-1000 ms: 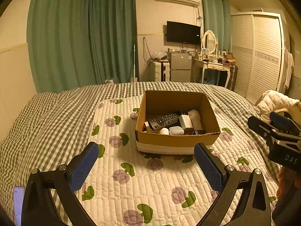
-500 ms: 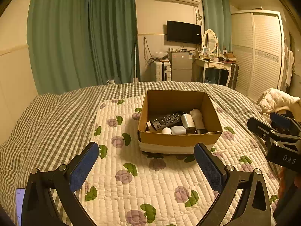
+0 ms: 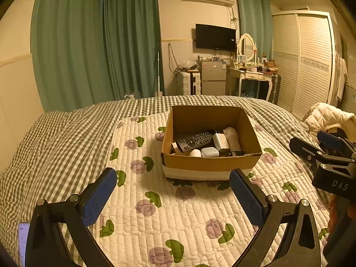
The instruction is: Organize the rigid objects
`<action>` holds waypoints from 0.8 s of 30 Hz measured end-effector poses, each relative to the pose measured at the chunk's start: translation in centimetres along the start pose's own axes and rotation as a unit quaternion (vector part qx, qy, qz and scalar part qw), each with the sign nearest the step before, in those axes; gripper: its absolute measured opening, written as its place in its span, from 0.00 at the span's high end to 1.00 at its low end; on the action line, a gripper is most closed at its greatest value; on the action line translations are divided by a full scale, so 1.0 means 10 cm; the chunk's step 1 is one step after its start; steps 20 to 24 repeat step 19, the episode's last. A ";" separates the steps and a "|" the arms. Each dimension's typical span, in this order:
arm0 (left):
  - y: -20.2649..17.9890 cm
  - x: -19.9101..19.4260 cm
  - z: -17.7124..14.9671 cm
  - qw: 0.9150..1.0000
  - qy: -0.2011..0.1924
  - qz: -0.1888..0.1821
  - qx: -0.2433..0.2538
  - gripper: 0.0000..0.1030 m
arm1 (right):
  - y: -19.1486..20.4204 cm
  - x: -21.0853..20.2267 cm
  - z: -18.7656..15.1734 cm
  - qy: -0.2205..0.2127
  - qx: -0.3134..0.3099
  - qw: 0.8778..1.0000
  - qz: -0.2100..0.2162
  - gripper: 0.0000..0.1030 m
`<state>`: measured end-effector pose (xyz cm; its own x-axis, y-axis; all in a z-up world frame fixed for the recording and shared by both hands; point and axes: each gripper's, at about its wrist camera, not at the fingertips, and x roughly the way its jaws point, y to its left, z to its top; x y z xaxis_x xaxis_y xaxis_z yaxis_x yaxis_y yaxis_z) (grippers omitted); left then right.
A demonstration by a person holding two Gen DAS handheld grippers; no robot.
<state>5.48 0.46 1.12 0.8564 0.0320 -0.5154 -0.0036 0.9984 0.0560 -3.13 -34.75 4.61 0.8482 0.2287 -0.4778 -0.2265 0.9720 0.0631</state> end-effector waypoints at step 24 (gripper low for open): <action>0.03 0.05 -0.06 1.000 0.007 0.003 -0.003 0.00 | 0.05 0.04 -0.01 0.006 -0.008 1.000 -0.001 0.00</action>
